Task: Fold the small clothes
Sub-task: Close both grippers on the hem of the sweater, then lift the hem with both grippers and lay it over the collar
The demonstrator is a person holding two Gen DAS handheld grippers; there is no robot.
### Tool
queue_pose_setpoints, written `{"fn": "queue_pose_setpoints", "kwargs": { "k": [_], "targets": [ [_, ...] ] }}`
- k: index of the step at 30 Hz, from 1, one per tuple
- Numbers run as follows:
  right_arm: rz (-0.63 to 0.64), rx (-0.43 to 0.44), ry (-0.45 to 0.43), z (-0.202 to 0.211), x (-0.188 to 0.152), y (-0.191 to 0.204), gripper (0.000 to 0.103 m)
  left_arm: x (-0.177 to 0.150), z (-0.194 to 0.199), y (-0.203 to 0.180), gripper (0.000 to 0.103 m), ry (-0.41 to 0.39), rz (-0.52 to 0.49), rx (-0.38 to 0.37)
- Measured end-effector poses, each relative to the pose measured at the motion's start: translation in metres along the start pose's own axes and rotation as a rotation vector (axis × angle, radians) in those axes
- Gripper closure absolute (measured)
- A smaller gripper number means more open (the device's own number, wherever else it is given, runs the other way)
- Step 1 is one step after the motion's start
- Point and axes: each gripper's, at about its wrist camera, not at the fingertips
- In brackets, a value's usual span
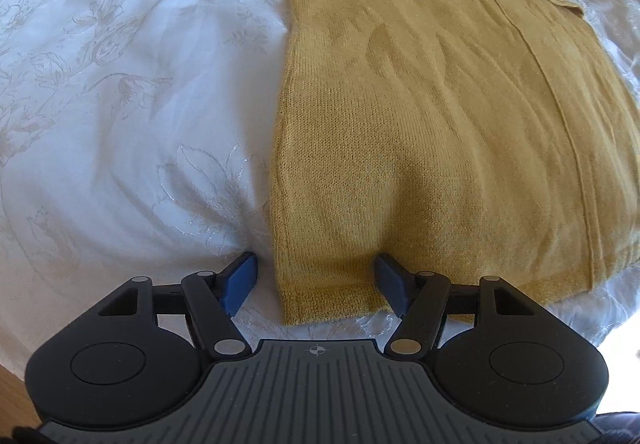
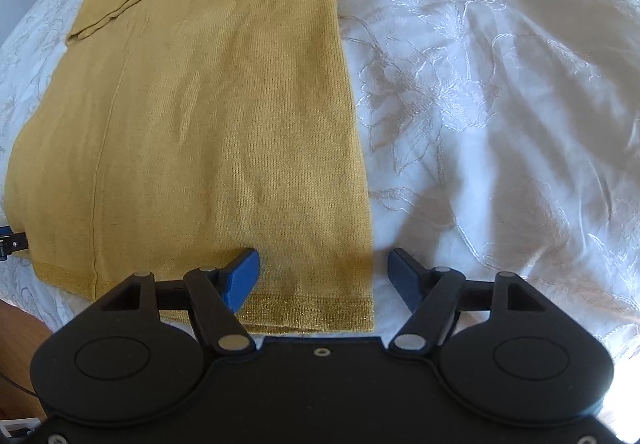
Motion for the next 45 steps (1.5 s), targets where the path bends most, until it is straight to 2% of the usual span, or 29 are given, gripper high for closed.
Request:
{"fn": "queue_pose_setpoints", "kwargs": {
  "k": [3, 4, 5, 6, 7, 8, 12, 17, 24, 32, 40, 45],
  "targets": [
    [-0.007, 0.040, 0.012, 0.000, -0.001, -0.003, 0.037, -0.002, 0.001, 0.004, 0.049, -0.016, 0.001, -0.034],
    [-0.019, 0.070, 0.021, 0.000, 0.000, -0.005, 0.047, -0.002, 0.002, 0.006, 0.059, -0.019, 0.002, -0.048],
    [-0.038, 0.106, 0.032, 0.001, 0.001, -0.007, 0.063, -0.003, 0.004, 0.007, 0.073, -0.024, 0.001, -0.059],
    [-0.060, 0.142, 0.045, 0.002, 0.001, -0.010, 0.073, -0.004, 0.006, 0.007, 0.080, -0.024, 0.001, -0.069],
    [-0.083, 0.166, 0.053, 0.003, 0.000, -0.011, 0.083, -0.005, 0.009, 0.009, 0.095, -0.026, 0.004, -0.094],
    [-0.092, 0.177, 0.051, 0.006, 0.000, -0.012, 0.085, -0.005, 0.012, 0.010, 0.097, -0.028, 0.010, -0.112],
    [-0.111, 0.246, 0.028, 0.025, 0.003, -0.012, 0.088, 0.002, 0.037, 0.010, 0.098, -0.080, 0.030, -0.115],
    [-0.133, 0.336, -0.043, 0.059, 0.027, -0.012, 0.089, 0.023, 0.073, 0.026, 0.098, -0.184, 0.154, -0.142],
    [-0.173, 0.434, -0.177, 0.085, 0.090, -0.005, 0.089, 0.089, 0.088, 0.035, 0.098, -0.295, 0.213, -0.132],
    [-0.201, 0.512, -0.268, 0.078, 0.171, 0.008, 0.089, 0.156, 0.092, 0.056, 0.098, -0.404, 0.319, -0.103],
    [-0.243, 0.502, -0.321, 0.050, 0.241, 0.020, 0.089, 0.218, 0.079, 0.076, 0.098, -0.457, 0.311, -0.069],
    [-0.282, 0.432, -0.316, 0.027, 0.268, 0.027, 0.089, 0.245, 0.052, 0.094, 0.098, -0.411, 0.304, -0.088]
  ]
}}
Point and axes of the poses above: each gripper's, at about its wrist camera, not at the fingertips, and z roughly against the way its jaws point, y to its left, x to its top, and after that the axes turned 11 degrees about -z, right-handed
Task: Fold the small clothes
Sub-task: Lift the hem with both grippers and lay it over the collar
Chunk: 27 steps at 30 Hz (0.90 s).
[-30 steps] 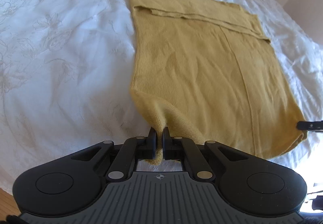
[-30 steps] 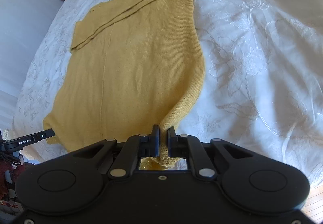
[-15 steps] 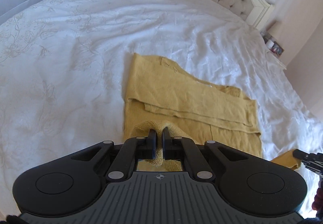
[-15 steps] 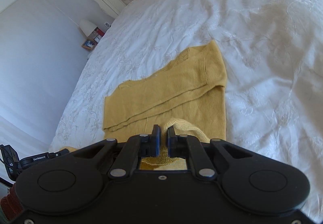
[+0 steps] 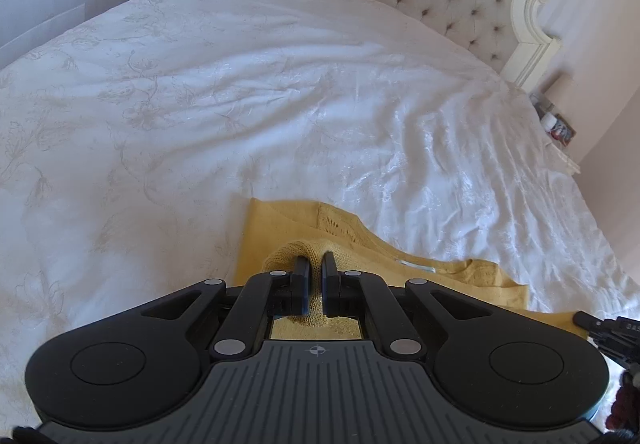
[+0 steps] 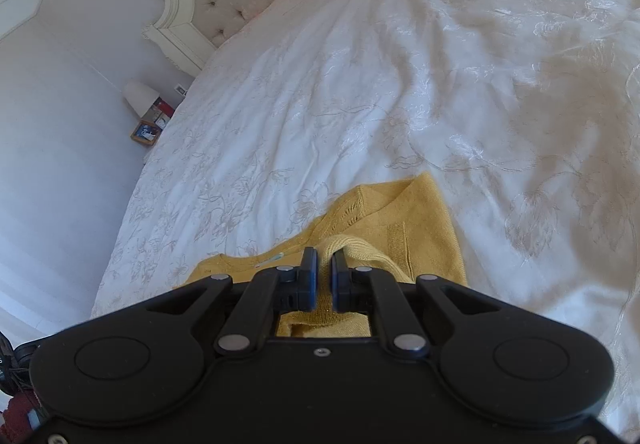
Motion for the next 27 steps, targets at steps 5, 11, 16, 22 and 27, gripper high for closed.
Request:
{"fn": "queue_pose_setpoints", "kwargs": {
  "k": [5, 11, 16, 22, 27],
  "targets": [
    [-0.046, -0.091, 0.010, -0.035, 0.009, -0.008, 0.089, 0.006, -0.040, 0.011, 0.098, 0.067, -0.003, 0.007],
    [-0.066, -0.155, 0.037, -0.065, 0.013, -0.013, 0.089, 0.012, -0.077, 0.017, 0.098, 0.123, -0.014, 0.031],
    [-0.080, -0.194, 0.057, -0.086, 0.022, -0.019, 0.080, 0.017, -0.106, 0.027, 0.095, 0.178, 0.005, 0.062],
    [-0.024, -0.246, 0.009, -0.086, 0.030, -0.018, 0.066, 0.019, -0.112, 0.025, 0.092, 0.175, -0.031, 0.085],
    [0.119, -0.259, -0.009, -0.073, 0.014, -0.001, 0.066, 0.008, -0.092, 0.014, 0.072, 0.107, -0.103, 0.123]
  ]
}}
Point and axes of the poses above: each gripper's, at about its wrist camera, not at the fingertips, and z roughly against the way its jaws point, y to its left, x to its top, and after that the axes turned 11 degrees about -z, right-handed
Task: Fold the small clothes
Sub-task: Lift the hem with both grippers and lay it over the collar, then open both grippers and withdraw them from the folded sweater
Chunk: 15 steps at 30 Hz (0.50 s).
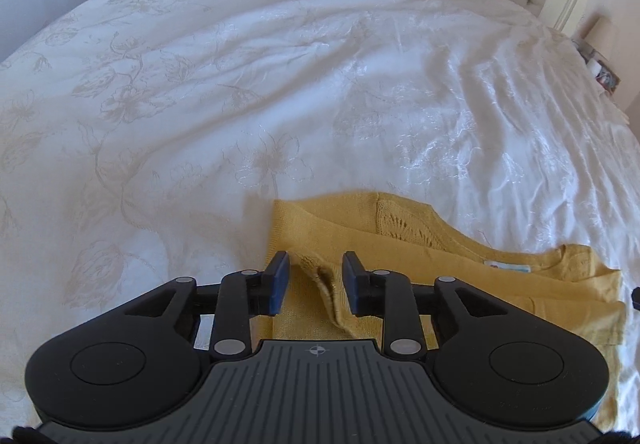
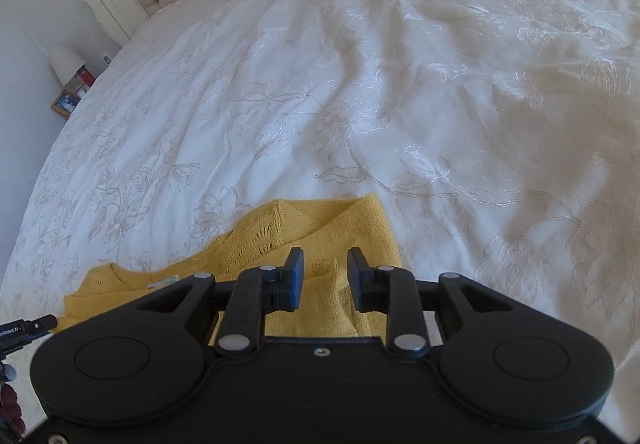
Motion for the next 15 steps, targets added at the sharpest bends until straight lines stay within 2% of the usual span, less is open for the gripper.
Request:
{"fn": "queue_pose_setpoints", "kwargs": {
  "k": [3, 5, 10, 15],
  "targets": [
    [0.082, -0.002, -0.002, 0.008, -0.015, 0.010, 0.066, -0.006, 0.011, 0.000, 0.064, -0.022, 0.006, 0.010],
    [0.138, -0.002, 0.012, 0.011, -0.027, 0.018, 0.066, -0.011, 0.016, -0.003, 0.055, -0.022, -0.002, 0.015],
    [0.251, -0.014, 0.074, 0.001, -0.059, 0.032, 0.066, -0.032, 0.016, -0.030, 0.054, 0.028, -0.146, -0.015],
    [0.336, -0.041, 0.106, -0.014, -0.076, 0.039, 0.066, -0.051, 0.000, -0.052, 0.054, 0.100, -0.230, -0.060]
  ]
}}
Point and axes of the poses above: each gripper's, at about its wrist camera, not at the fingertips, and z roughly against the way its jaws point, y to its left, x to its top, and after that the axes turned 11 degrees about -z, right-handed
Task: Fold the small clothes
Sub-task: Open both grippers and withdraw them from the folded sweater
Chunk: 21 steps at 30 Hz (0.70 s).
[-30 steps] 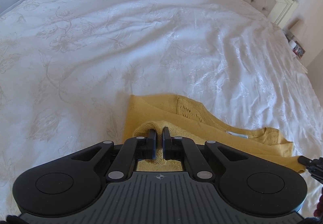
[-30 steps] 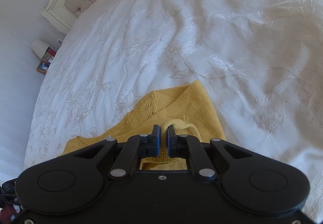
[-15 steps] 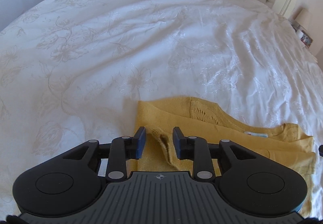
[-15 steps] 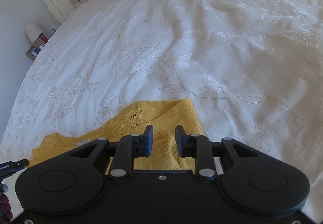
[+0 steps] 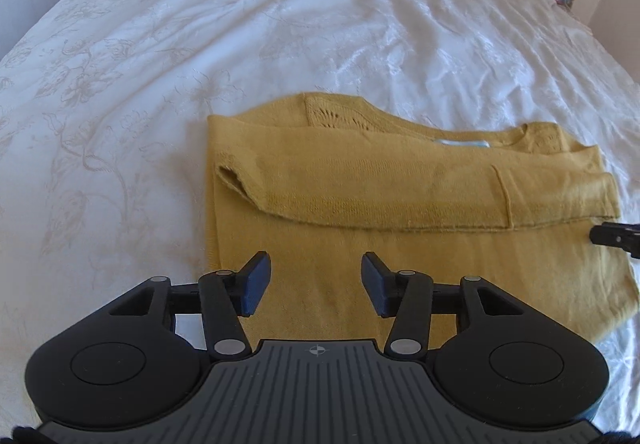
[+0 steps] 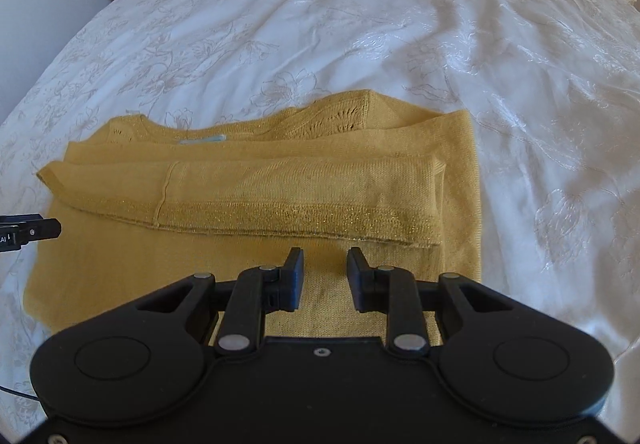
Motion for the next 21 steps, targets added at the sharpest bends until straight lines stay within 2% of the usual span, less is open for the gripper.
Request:
{"fn": "queue_pose_setpoints", "kwargs": {
  "k": [5, 12, 18, 21],
  "targets": [
    [0.043, -0.022, -0.002, -0.016, 0.007, 0.002, 0.066, 0.011, -0.026, -0.009, 0.054, 0.034, -0.052, -0.013],
    [-0.009, -0.024, -0.067, -0.034, 0.054, -0.005, 0.066, 0.058, -0.051, 0.013, 0.054, -0.013, -0.006, 0.014],
    [-0.066, -0.024, -0.126, -0.031, 0.080, -0.014, 0.066, 0.089, -0.047, 0.037, 0.054, -0.064, 0.056, 0.053],
    [-0.101, -0.009, -0.140, -0.022, 0.079, -0.018, 0.058, 0.088, -0.039, 0.041, 0.052, -0.070, 0.080, 0.062]
  ]
}}
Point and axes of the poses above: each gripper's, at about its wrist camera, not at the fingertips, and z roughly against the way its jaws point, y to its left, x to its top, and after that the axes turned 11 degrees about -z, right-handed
